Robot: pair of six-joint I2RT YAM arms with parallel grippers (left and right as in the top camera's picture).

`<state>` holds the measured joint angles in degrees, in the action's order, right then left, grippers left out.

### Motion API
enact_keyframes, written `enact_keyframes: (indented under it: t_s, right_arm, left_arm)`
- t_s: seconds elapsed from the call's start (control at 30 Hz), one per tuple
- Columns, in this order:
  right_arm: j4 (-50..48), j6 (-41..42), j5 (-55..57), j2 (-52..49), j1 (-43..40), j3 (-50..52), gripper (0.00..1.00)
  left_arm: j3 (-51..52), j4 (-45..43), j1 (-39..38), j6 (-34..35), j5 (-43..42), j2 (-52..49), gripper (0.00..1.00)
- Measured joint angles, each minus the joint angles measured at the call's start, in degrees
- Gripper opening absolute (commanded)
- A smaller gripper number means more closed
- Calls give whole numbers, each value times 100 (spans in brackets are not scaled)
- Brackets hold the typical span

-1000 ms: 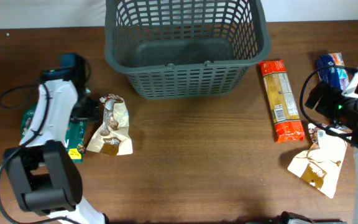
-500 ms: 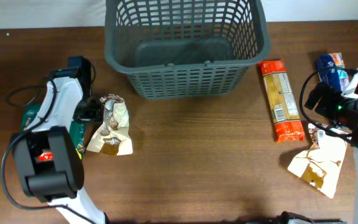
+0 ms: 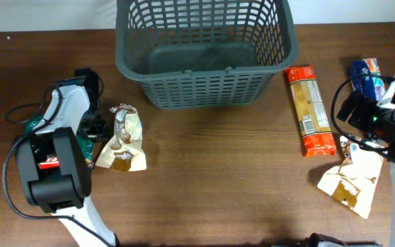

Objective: Pack container

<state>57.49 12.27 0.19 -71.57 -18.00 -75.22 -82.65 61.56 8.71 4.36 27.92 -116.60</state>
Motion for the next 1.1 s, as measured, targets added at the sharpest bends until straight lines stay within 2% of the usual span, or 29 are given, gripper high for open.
enact_keyframes:
  t_s: [0.07, 0.17, 0.27, 0.43, 0.77, 1.1]
  right_arm:
    - [2, 2, 48, 0, -2, 0, 99]
    - [2, 0, 94, 0, -2, 0, 99]
    - [4, 0, 114, 0, -2, 0, 99]
    - [4, -4, 131, 0, -2, 0, 99]
    - [11, -2, 131, 0, -2, 0, 99]
    - [61, 0, 131, 0, -2, 0, 99]
  left_arm:
    - [37, -52, 66, 7, 2, 0, 89]
    - [120, -188, 142, 50, 15, 0, 68]
    - [264, -341, 160, 101, 101, 2, 38]
    - [522, -525, 151, 107, 367, 74, 2]
    - [549, -481, 157, 105, 474, 109, 2]
    - [-579, 597, 199, 57, 44, 76, 2]
